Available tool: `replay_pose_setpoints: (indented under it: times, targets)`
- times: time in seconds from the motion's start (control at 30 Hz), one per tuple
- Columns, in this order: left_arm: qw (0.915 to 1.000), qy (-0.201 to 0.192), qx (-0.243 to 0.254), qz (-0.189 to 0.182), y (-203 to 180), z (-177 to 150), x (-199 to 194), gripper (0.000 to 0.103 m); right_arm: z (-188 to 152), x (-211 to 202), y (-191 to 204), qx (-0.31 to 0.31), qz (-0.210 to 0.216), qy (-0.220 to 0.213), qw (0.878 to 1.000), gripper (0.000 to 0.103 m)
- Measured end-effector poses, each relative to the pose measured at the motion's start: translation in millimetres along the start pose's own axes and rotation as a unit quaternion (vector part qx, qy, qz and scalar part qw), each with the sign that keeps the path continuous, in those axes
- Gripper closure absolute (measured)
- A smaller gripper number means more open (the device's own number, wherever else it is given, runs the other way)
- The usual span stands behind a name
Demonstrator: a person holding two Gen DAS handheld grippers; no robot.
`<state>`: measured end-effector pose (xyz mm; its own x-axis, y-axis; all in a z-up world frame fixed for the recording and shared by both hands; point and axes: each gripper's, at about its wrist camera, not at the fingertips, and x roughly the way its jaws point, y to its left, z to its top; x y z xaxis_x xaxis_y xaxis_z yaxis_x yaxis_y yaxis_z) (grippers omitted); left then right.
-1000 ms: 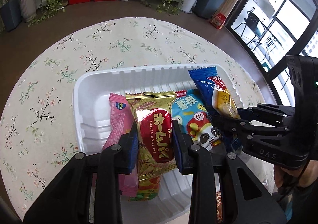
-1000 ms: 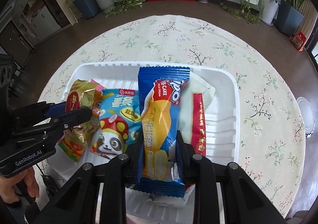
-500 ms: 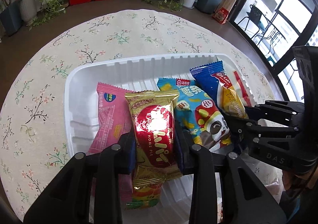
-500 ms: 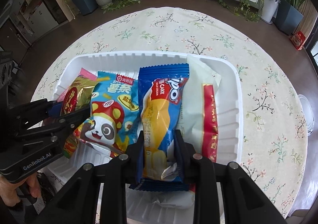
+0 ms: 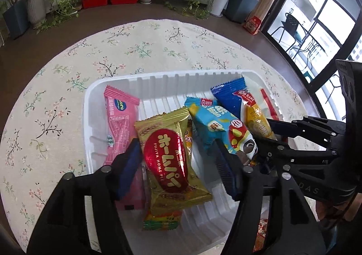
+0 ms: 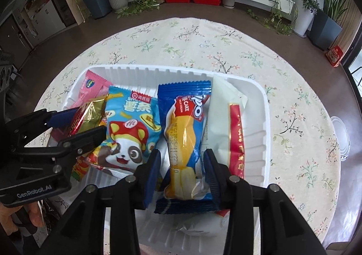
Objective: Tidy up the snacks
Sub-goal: 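Open both tools to drop the two packets into the tray, then withdraw both open tools from the tray back over the pile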
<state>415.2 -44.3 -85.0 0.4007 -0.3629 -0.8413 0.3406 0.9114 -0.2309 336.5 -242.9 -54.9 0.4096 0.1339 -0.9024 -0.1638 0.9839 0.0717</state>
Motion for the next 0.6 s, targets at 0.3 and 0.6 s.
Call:
replay_pose_setpoints:
  times: [0.3,0.6]
  targets:
    - [0.9999,-0.010,0.004,0.000,-4,-2,-15,0.026,0,-19,8,-0.014,-0.005,-0.023,1.000,0.054]
    - [0.9996,-0.028,0.004,-0.003,-9,-8,-38,0.010,-9,-39,0,0.000,0.006,-0.044,0.999,0.038]
